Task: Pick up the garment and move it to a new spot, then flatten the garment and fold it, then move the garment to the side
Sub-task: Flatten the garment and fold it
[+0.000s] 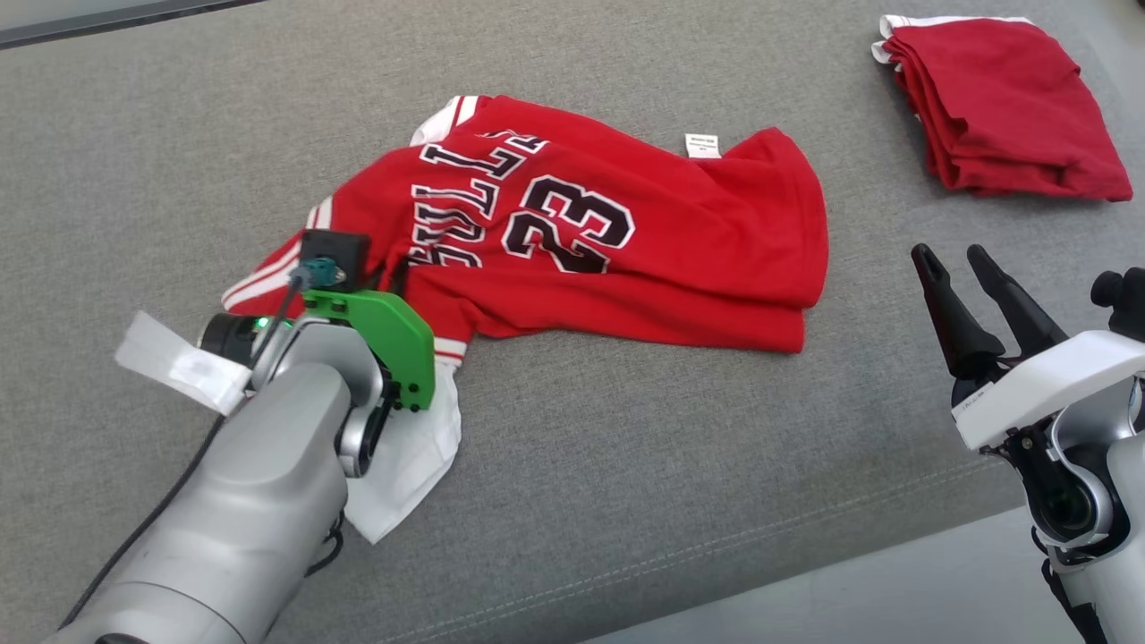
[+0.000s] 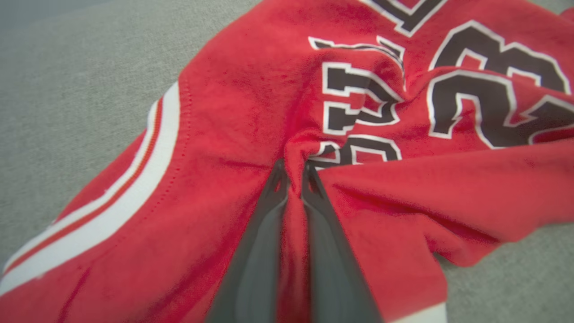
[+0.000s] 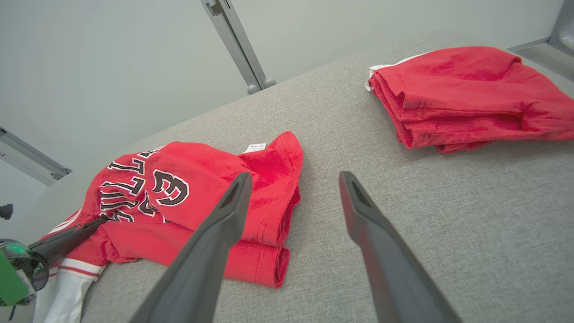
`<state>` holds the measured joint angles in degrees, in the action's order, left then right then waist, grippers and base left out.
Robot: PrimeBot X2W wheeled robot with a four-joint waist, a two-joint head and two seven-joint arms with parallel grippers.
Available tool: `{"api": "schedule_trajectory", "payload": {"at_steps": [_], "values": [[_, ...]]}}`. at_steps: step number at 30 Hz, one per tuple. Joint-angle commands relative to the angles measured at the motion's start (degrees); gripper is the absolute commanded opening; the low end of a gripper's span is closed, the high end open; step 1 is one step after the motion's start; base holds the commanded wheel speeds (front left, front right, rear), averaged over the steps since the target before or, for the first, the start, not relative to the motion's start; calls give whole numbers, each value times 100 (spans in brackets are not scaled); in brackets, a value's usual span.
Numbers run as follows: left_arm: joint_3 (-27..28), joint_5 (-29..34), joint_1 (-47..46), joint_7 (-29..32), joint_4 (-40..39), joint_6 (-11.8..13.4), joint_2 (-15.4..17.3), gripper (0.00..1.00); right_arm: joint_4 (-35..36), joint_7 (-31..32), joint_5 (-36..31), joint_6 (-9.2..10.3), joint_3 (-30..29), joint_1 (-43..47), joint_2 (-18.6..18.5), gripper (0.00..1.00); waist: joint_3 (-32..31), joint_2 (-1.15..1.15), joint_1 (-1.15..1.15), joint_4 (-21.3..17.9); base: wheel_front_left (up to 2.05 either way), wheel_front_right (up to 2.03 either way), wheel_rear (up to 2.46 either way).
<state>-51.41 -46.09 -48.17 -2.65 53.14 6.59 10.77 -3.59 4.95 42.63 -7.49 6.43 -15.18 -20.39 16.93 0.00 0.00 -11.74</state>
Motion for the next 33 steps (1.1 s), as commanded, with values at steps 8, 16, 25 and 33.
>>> {"api": "schedule_trajectory", "payload": {"at_steps": [8, 16, 25, 33], "values": [[436, -299, -305, -351, 87, -100, 430, 0, 132, 118, -125, 0, -81, 198, 68, 100, 33, 0, 0, 280, 0, 0, 0], [813, -655, -190, -282, 83, -61, 869, 0, 48, 187, -154, 0, 58, 131, 164, 100, 86, 0, 0, 328, 0, 0, 0], [979, -828, 16, -603, -223, -83, 865, 100, -486, 505, 38, 0, 259, -475, 245, 100, 62, 0, 0, 502, 0, 0, 0], [915, -587, 427, -1116, -1136, 30, 718, 100, -1430, 1078, 267, 0, 435, -1198, 440, 100, -153, 0, 0, 981, 0, 0, 0]]}}
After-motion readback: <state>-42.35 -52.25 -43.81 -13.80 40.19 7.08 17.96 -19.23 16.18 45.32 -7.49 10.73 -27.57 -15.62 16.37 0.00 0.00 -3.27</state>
